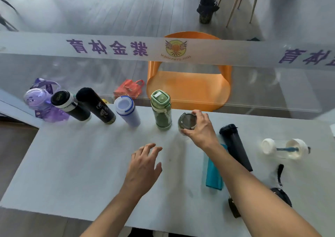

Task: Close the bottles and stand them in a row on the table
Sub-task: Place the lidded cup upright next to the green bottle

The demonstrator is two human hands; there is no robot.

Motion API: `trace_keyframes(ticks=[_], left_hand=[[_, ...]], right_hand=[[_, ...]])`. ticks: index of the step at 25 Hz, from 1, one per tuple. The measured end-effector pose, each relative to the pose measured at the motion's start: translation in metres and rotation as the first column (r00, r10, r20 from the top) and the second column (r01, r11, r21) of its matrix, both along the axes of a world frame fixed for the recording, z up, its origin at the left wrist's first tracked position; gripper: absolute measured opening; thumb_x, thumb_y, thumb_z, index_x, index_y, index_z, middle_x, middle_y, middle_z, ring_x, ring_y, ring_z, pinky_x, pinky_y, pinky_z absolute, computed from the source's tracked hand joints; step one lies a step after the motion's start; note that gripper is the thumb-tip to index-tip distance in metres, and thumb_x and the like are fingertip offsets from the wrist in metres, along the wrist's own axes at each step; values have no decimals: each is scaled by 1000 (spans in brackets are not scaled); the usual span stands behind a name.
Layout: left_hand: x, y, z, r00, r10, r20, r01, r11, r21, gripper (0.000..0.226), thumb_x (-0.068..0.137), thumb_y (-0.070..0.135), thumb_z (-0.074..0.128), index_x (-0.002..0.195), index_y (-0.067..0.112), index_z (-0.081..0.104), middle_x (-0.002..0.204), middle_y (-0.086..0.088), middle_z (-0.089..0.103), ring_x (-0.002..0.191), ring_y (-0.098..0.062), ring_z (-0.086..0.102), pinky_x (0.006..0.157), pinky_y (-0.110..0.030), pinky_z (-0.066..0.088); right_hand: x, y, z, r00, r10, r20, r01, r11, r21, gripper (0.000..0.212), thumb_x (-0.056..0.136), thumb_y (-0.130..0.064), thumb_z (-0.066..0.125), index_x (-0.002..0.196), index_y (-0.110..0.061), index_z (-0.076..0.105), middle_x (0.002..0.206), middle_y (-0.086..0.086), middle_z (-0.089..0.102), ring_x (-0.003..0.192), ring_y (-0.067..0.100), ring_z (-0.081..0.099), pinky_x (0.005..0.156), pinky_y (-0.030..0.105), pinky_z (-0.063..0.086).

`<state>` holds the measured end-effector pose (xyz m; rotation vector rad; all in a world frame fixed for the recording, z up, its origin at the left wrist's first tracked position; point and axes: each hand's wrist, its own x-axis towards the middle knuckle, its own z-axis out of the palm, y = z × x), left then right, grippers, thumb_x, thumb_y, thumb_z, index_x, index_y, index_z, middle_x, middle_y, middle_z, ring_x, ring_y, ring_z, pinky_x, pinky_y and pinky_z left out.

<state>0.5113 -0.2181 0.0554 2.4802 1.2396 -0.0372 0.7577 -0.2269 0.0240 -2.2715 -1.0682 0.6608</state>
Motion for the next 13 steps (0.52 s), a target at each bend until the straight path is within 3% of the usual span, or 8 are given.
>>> trace_keyframes(ticks=[5, 13], left_hand=[[17, -20, -1, 997, 76, -32, -76, 997, -7, 47, 89, 33, 56, 135, 31, 48, 143, 7, 46, 129, -20, 43, 104, -33, 35], [22, -29, -6, 998, 67, -12, -67, 997, -43, 47, 90, 32, 54, 137, 31, 46, 144, 7, 44, 131, -20, 42, 106, -33, 35]], right_hand=[[20, 8, -2, 1000, 16, 1, -16, 1000, 7, 76, 69, -43, 85, 132, -26, 45, 123, 4, 49, 116, 27, 51, 100, 37, 47], [21, 6, 0, 999, -10, 36, 11, 1000, -28, 78, 73, -43, 82, 137, -25, 42, 128, 8, 48, 119, 30, 49, 101, 38, 44]])
